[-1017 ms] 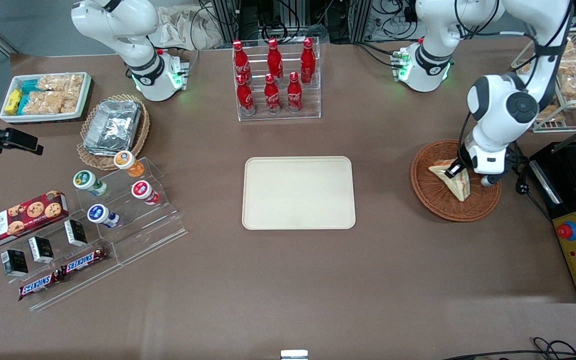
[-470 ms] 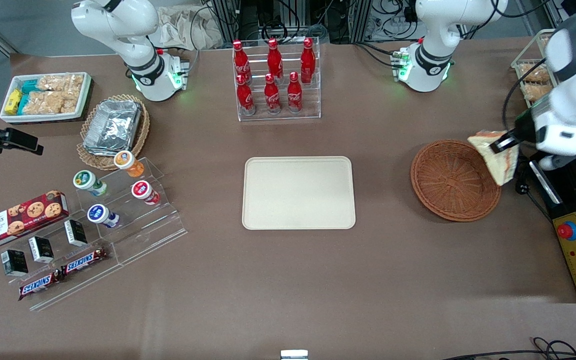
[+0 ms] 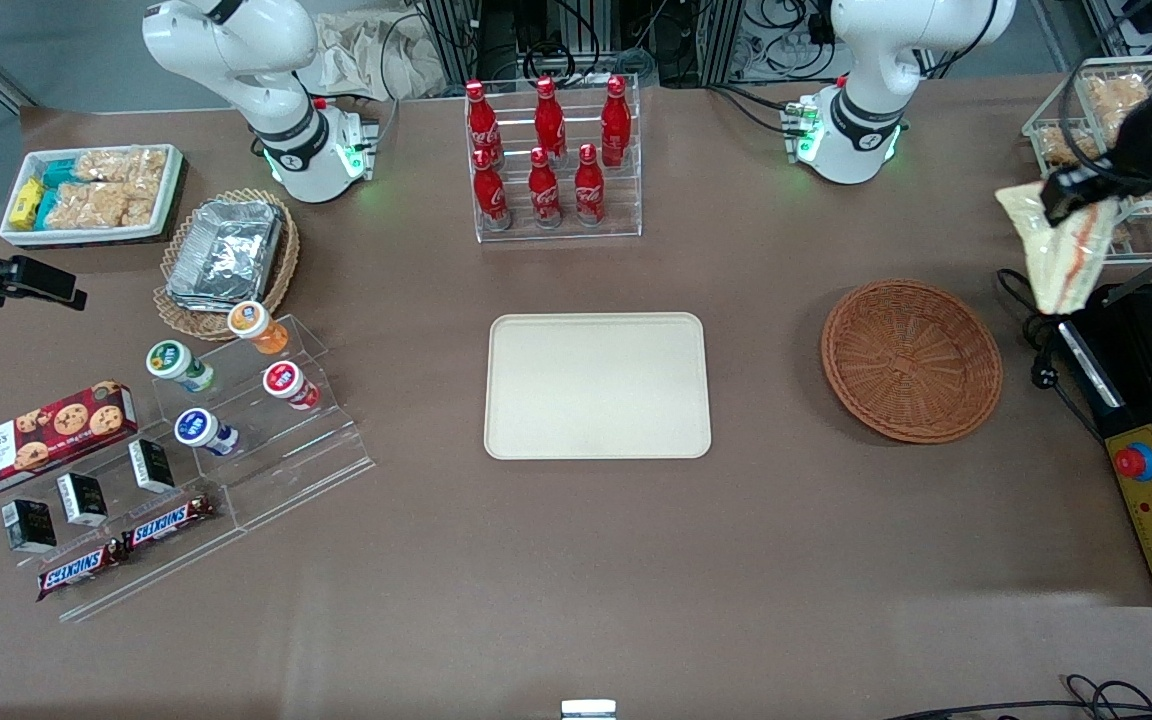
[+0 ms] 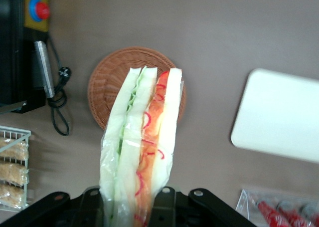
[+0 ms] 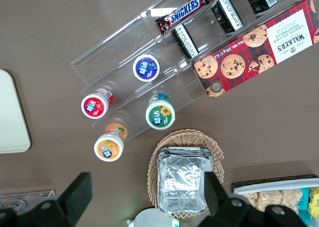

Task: Place sandwich from basket to tray
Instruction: 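Carry the sandwich over the white tray with the left gripper, then lower the sandwich onto the tray and open the left gripper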

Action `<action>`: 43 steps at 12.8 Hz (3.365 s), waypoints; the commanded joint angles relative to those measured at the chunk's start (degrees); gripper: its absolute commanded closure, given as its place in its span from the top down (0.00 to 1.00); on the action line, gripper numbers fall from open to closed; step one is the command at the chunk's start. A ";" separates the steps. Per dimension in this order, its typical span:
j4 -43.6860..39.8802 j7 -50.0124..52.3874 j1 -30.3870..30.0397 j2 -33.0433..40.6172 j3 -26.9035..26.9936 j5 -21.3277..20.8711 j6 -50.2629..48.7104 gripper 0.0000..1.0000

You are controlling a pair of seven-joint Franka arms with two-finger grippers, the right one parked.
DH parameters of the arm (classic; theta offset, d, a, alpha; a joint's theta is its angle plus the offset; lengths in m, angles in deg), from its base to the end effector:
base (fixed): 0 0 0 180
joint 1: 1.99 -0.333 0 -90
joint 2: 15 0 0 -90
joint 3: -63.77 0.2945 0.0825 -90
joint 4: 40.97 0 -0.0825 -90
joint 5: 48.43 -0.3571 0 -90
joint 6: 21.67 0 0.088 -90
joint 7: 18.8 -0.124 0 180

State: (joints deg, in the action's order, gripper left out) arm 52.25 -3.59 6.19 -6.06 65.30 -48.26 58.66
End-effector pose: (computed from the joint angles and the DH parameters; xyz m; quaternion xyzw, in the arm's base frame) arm 0.4591 -0.0529 0.6246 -0.9966 -0.0742 0.0345 0.0031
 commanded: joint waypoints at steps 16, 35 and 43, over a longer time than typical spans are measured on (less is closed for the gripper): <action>10.03 32.86 6.76 -29.67 -27.54 -13.16 40.49 0.00; 16.82 47.89 7.11 -43.75 -27.36 -33.30 56.34 1.00; 15.24 48.07 6.59 -37.79 -27.63 -31.03 51.97 1.00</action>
State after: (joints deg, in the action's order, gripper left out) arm 67.60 43.08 13.01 -47.42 37.86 -79.83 113.52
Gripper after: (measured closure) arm 0.000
